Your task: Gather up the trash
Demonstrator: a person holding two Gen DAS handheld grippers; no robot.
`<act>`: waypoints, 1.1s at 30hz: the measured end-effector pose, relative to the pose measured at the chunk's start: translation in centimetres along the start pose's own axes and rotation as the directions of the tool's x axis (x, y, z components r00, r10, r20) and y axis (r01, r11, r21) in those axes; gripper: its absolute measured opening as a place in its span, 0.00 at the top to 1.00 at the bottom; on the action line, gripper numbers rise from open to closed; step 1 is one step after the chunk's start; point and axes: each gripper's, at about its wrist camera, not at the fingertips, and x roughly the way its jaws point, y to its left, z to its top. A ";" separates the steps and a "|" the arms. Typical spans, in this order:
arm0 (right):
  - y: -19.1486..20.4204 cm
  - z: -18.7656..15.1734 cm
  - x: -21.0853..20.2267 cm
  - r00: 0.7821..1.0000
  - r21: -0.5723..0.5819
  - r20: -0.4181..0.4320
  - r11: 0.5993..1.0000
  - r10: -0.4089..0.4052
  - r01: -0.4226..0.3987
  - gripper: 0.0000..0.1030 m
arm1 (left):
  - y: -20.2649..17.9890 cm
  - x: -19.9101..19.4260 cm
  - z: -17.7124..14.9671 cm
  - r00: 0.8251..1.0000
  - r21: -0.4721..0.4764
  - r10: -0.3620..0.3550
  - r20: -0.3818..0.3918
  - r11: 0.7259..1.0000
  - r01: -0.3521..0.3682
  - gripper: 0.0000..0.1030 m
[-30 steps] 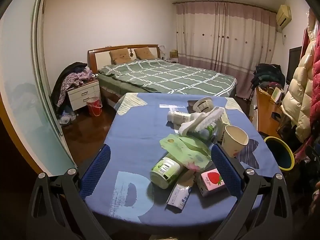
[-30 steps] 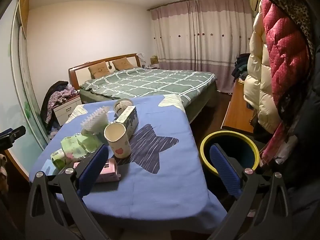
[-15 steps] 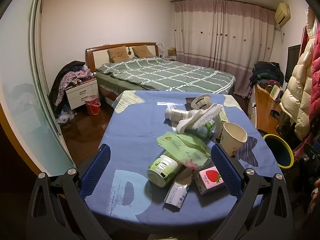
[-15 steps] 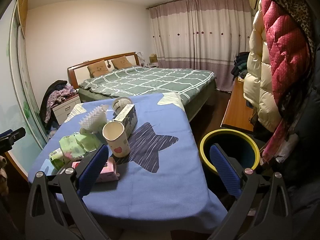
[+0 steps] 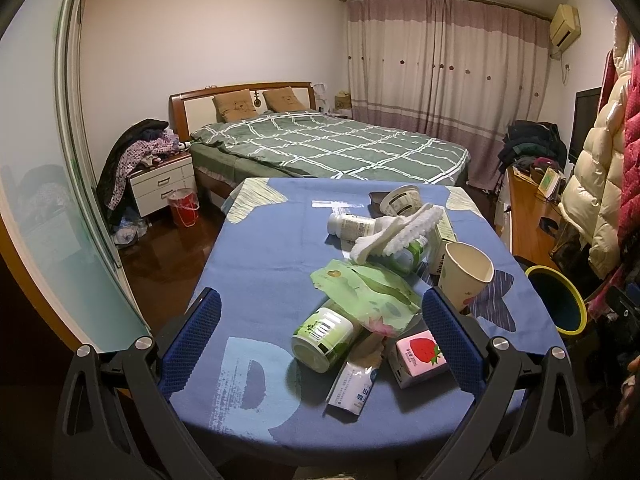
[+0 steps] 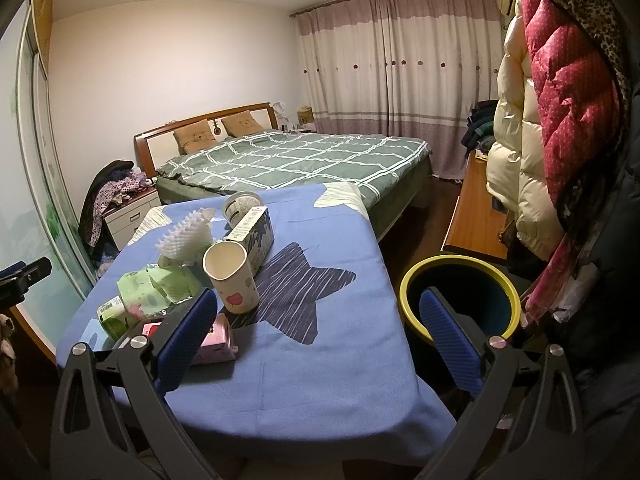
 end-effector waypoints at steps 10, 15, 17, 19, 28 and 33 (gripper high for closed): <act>0.0 -0.1 0.1 1.000 -0.001 -0.002 1.000 -0.003 0.003 0.06 | -0.1 0.1 -0.1 1.000 0.000 0.000 -0.002 1.000 0.000 0.04; 0.0 0.0 0.0 1.000 0.001 -0.002 1.000 -0.002 0.002 0.06 | -0.1 0.1 -0.1 1.000 0.001 0.000 -0.002 1.000 0.000 0.04; 0.0 -0.1 0.1 1.000 0.002 -0.003 1.000 -0.002 0.002 0.06 | 0.0 0.1 -0.1 1.000 0.000 0.000 -0.002 1.000 0.000 0.04; 0.0 -0.1 0.1 1.000 0.002 -0.002 1.000 -0.002 0.002 0.06 | 0.0 0.1 -0.1 1.000 0.001 0.001 -0.002 1.000 -0.001 0.04; 0.0 -0.1 0.2 1.000 0.003 -0.005 1.000 -0.003 0.003 0.06 | -0.1 0.2 -0.2 1.000 0.002 0.001 -0.002 1.000 -0.001 0.04; 0.0 -0.2 0.2 1.000 0.003 -0.006 1.000 -0.002 0.002 0.06 | -0.1 0.1 -0.1 1.000 0.002 0.001 -0.003 1.000 -0.001 0.04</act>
